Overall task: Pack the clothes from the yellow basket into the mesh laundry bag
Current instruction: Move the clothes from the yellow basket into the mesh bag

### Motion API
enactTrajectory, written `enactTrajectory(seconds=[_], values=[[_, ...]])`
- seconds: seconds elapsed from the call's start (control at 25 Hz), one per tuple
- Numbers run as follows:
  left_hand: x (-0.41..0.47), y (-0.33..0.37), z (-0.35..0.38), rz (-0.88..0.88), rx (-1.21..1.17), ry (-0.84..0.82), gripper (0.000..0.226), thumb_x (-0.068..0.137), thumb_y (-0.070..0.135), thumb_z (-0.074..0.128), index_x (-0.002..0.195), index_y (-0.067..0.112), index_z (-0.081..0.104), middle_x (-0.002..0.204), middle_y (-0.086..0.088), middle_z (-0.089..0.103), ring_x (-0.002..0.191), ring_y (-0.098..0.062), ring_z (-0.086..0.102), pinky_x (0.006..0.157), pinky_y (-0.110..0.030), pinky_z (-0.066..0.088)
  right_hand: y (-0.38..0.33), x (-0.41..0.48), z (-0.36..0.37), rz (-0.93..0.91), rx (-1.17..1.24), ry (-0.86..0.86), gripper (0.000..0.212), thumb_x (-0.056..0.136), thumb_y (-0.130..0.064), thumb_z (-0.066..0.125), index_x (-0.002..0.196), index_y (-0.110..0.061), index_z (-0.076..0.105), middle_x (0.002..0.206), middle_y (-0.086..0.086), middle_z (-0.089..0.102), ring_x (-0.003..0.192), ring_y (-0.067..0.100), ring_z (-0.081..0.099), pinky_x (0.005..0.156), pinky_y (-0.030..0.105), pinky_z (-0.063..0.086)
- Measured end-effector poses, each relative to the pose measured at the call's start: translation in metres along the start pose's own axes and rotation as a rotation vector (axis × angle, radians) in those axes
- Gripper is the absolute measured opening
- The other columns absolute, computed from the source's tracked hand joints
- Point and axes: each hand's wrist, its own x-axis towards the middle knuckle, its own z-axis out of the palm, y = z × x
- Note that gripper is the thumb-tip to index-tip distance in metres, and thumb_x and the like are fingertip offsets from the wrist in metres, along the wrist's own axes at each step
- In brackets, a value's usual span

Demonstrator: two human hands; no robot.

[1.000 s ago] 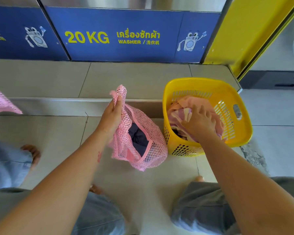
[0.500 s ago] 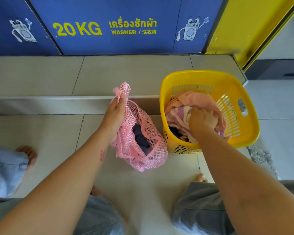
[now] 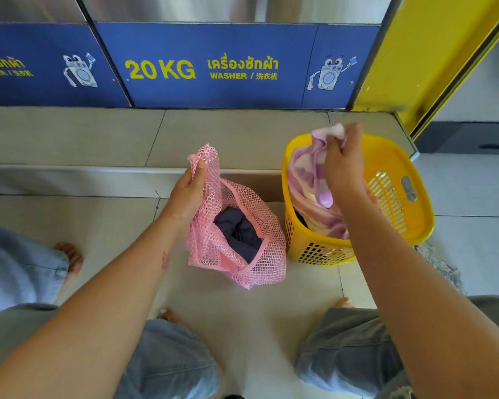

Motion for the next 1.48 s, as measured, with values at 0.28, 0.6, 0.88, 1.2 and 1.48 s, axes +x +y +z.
enactTrajectory(seconds=[0.28, 0.6, 0.88, 1.2, 1.48], values=[[-0.001, 0.006, -0.014, -0.019, -0.133, -0.085, 0.084, 0.071, 0.086, 0.043, 0.140, 0.039, 0.044, 0.142, 0.001, 0.054, 0.127, -0.023, 0.053, 0.109, -0.051, 0.038, -0.090, -0.022, 0.025, -0.182, 0.443, -0.379, 0.011, 0.093, -0.016, 0.049, 0.089, -0.026, 0.045, 0.096, 0.028, 0.060, 0.087, 0.043, 0.063, 0.073, 0.052, 0.051], [0.014, -0.024, -0.036, -0.081, -0.155, -0.053, 0.096, 0.054, 0.097, 0.044, 0.133, 0.043, 0.050, 0.137, 0.003, 0.059, 0.124, -0.023, 0.057, 0.107, -0.051, 0.040, -0.027, -0.061, 0.095, -0.002, -0.169, -0.441, 0.008, 0.098, -0.019, 0.047, 0.094, -0.018, 0.040, 0.075, 0.004, 0.054, 0.066, 0.023, 0.049, 0.064, 0.033, 0.036], [0.002, -0.003, -0.027, -0.047, -0.119, -0.089, 0.076, 0.081, 0.079, 0.036, 0.145, 0.039, 0.035, 0.148, 0.003, 0.046, 0.132, -0.022, 0.047, 0.110, -0.051, 0.036, -0.006, -0.086, 0.100, -0.239, -0.635, -0.837, 0.041, 0.096, -0.008, 0.043, 0.134, -0.018, 0.051, 0.132, 0.006, 0.058, 0.116, 0.027, 0.057, 0.095, 0.034, 0.045], [-0.004, -0.003, -0.010, -0.037, -0.090, -0.071, 0.068, 0.093, 0.068, 0.030, 0.151, 0.032, 0.027, 0.156, -0.001, 0.034, 0.141, -0.025, 0.034, 0.115, -0.047, 0.029, 0.027, -0.066, 0.050, -0.637, -1.322, -0.647, 0.068, 0.082, -0.055, 0.060, 0.138, -0.020, 0.045, 0.149, 0.009, 0.039, 0.148, 0.032, 0.012, 0.120, 0.050, 0.002], [0.001, -0.012, -0.022, -0.050, -0.090, -0.058, 0.068, 0.094, 0.067, 0.028, 0.151, 0.031, 0.025, 0.158, 0.002, 0.030, 0.144, -0.021, 0.029, 0.116, -0.046, 0.024, 0.083, -0.113, 0.092, -0.292, -1.034, -0.830, 0.103, 0.069, -0.054, 0.075, 0.145, -0.019, 0.015, 0.147, 0.016, 0.027, 0.138, 0.037, 0.032, 0.111, 0.044, 0.036]])
